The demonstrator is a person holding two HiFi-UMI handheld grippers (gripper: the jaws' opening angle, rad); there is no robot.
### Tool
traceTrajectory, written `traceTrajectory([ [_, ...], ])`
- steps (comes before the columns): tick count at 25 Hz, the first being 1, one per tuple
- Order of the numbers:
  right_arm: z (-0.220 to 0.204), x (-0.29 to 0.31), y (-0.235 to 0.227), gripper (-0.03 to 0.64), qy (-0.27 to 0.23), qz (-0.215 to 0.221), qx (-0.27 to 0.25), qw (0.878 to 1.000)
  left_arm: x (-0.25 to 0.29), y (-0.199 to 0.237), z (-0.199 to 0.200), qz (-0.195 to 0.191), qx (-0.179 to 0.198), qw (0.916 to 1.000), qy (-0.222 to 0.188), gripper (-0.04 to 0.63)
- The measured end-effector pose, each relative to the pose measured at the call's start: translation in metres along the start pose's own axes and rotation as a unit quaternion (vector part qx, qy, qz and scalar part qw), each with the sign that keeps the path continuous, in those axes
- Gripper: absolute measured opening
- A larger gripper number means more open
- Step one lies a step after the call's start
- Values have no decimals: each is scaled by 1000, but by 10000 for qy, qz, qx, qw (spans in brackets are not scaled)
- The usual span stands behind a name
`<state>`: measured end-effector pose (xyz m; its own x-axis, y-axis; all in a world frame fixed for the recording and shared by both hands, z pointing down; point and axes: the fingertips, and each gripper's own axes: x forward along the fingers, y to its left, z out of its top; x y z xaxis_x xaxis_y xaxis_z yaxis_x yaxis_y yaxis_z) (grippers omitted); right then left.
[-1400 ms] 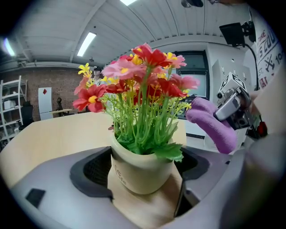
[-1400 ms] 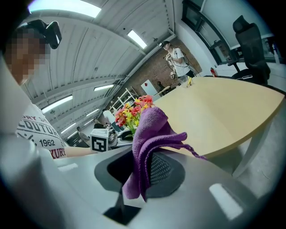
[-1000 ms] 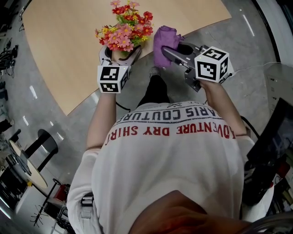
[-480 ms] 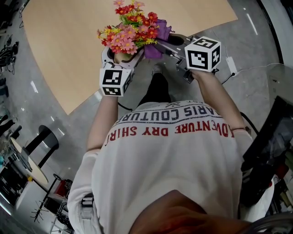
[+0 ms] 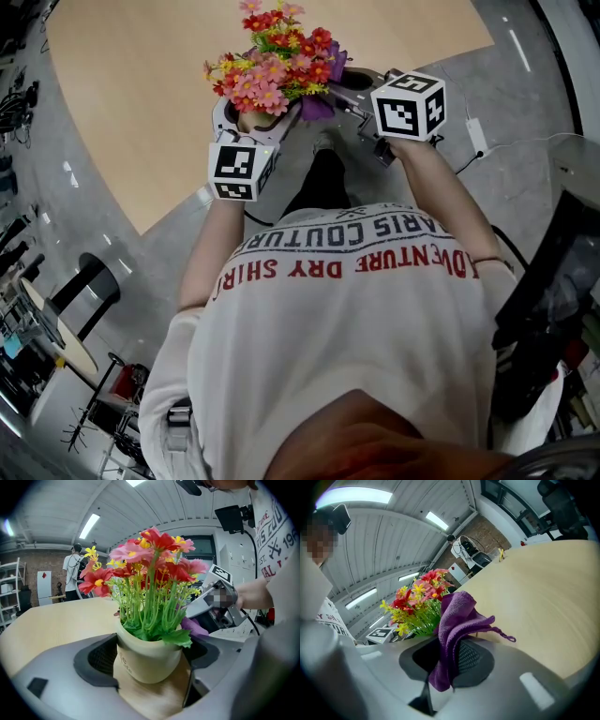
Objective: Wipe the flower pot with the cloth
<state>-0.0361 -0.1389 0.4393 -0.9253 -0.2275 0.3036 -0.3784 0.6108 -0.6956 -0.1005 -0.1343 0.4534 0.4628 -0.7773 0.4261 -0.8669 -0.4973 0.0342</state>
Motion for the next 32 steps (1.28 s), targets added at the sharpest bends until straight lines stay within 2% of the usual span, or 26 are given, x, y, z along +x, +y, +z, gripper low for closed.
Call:
traceTrajectory([
  [3, -1, 0, -5, 51, 52, -23, 70, 10000, 0, -2, 0, -13, -1, 10000, -19, 434],
  [7, -5, 6, -24, 51, 314, -459, 106, 9984, -1, 0, 5, 12, -13, 10000, -32, 434],
  [13, -20, 12, -38, 49, 944, -1132, -321, 9886, -1, 0, 4, -50, 21, 10000, -48, 434],
  [16, -22, 13, -39, 49, 1147, -1235, -425, 9848, -1, -1, 4, -80, 35, 10000, -46, 434],
  [20, -23, 13, -42, 49, 1167, -1147, -192, 9863, -1, 0, 3, -128, 54, 9999, -66, 434],
  [23, -22, 11, -40, 51, 1043, -921, 39, 9903, 0, 1, 1, -235, 75, 9997, -75, 434],
  [32, 11, -7, -12, 51, 280, -238, -76, 9993, -4, 5, -1, -647, 272, 9974, -186, 434],
])
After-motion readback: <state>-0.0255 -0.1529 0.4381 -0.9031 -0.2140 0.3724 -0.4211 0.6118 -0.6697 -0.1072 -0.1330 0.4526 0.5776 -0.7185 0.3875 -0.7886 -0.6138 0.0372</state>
